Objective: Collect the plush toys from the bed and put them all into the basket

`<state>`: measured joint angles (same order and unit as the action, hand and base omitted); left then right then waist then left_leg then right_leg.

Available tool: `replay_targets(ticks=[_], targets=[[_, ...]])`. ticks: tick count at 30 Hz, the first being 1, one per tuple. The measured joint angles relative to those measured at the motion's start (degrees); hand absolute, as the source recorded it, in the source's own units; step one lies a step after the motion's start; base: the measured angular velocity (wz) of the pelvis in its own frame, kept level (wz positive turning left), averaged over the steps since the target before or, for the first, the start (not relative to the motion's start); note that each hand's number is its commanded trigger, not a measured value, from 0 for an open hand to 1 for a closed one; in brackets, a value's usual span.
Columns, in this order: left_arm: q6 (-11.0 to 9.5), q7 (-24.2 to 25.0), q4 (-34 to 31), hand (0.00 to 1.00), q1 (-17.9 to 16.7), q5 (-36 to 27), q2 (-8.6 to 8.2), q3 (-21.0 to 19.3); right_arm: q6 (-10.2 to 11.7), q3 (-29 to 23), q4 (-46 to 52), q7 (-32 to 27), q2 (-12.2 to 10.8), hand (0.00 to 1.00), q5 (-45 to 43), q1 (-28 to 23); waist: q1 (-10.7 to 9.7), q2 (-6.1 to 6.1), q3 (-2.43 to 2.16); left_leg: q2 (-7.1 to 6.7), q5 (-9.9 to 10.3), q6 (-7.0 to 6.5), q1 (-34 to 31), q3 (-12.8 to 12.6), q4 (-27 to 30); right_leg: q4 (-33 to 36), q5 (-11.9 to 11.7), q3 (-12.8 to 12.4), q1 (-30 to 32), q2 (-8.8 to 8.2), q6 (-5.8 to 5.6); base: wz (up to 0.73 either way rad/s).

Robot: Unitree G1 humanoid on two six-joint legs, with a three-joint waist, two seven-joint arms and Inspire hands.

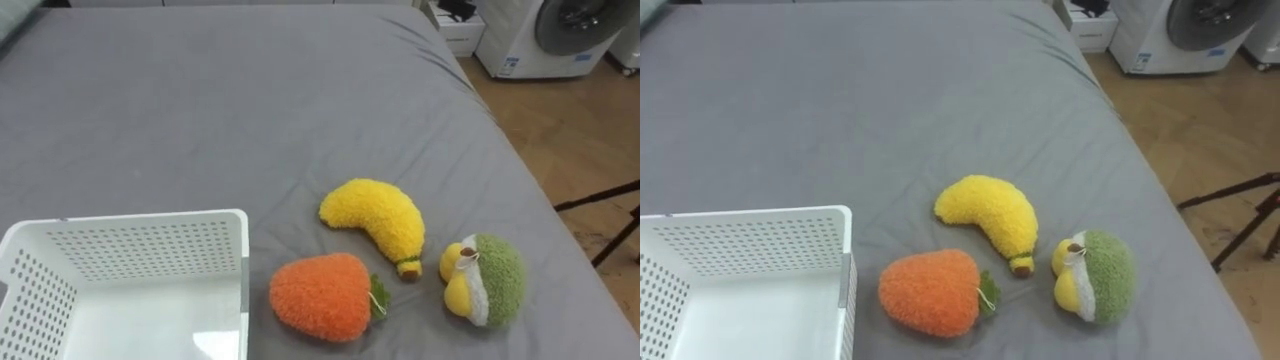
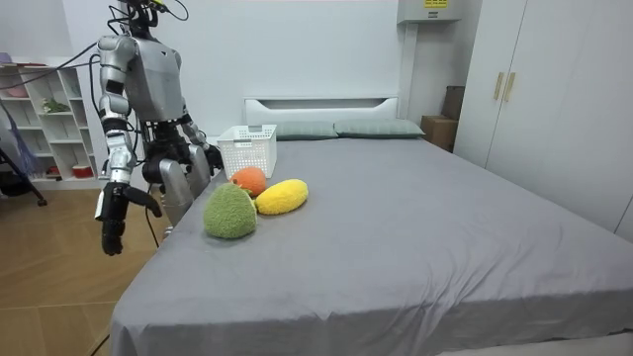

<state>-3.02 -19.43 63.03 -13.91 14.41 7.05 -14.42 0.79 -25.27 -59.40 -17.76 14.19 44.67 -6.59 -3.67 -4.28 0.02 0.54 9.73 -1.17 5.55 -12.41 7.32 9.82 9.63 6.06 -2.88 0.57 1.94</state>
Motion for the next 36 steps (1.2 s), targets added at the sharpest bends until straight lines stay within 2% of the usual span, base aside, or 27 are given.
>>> replay_targets(ticks=[2,5,7,8,12,14,17,19,30,36], targets=[[-0.24,0.29,-0.08,0.0,-0.18,0.34,0.21,0.09,0.61,1.97,3.8,-0.32,-0.01,0.0,-1.33,0.06,0.96,-0.01,0.02,0.01,0.05,0.09,0.03,0.01,-0.01,-0.06,-0.05,-0.18,-0.02,0.12,0.07,0.0],[-0.34,0.34,-0.19,0.0,-0.09,1.09,0.23,0.38,0.66,4.65,9.76,-1.25,-0.06,0.0,-5.16,0.44,1.17,-0.03,0.18,0.03,0.05,0.11,-0.1,0.03,-0.07,-0.09,-0.04,-0.18,0.12,0.14,0.07,0.0],[-0.34,0.13,-0.19,0.0,-0.06,1.12,0.5,1.4,1.37,6.66,13.1,-1.72,-0.05,0.0,-6.53,0.62,1.3,-0.14,0.12,0.04,0.05,0.1,-0.83,0.04,0.05,0.01,-0.06,-0.22,0.84,0.15,0.1,0.0],[-0.62,-0.12,-0.27,0.0,-0.07,1.55,0.64,1.61,2.18,7.8,13.6,-1.63,-0.03,0.0,-7.23,1.4,1.47,-0.31,0.34,0.09,0.04,0.11,-1.27,0.0,0.16,-0.07,-0.23,-0.14,1.16,0.17,0.23,0.0],[-1.15,-0.19,-1.3,0.0,-0.17,1.83,0.85,2.49,2.38,10.39,13.6,-1.49,-0.02,0.0,-7.76,2.51,2.82,-0.52,0.4,0.14,0.04,0.11,-2.17,-0.03,0.23,-0.23,-0.34,0.36,1.98,0.13,0.27,0.0],[-1.08,-0.23,-1.31,0.0,-0.18,2.08,0.9,3.15,2.38,12.9,13.9,-0.56,-0.03,0.0,-7.96,2.96,3.17,-0.33,0.33,0.15,0.05,0.13,-2.25,-0.06,0.11,-0.49,-0.34,0.61,1.96,0.12,0.26,0.0],[-0.57,-0.03,-1.28,0.0,0.13,2.14,0.97,3.96,2.37,15.75,16.4,0.43,-0.24,0.0,-8.38,2.96,3.95,0.18,-0.04,0.16,0.05,0.15,-2.42,-0.02,0.13,-0.82,-0.43,0.69,1.87,0.11,0.32,0.0],[-0.45,0.1,-1.11,0.0,0.36,2.3,0.98,3.96,2.37,17.3,17.09,1.54,-0.36,0.0,-8.52,3.53,4.17,0.13,-0.07,0.15,0.03,0.17,-2.41,-0.01,0.2,-0.96,-0.43,0.87,1.78,0.08,0.32,0.04],[-0.42,-0.44,-1.16,0.0,0.86,2.82,1.0,5.15,2.68,19.55,17.12,2.99,-1.85,0.0,-13.47,4.85,5.46,0.34,-0.19,0.08,0.03,0.16,-2.8,0.35,0.52,-1.09,-0.44,1.28,1.81,-0.08,0.31,0.01],[0.61,-1.53,-1.45,0.0,0.85,3.79,1.19,6.72,2.99,21.47,17.06,2.96,-2.54,0.0,-16.67,4.83,5.54,0.34,-0.17,0.09,0.03,0.16,-2.84,0.15,0.45,-1.09,-0.44,1.26,1.87,-0.08,0.31,0.0]])
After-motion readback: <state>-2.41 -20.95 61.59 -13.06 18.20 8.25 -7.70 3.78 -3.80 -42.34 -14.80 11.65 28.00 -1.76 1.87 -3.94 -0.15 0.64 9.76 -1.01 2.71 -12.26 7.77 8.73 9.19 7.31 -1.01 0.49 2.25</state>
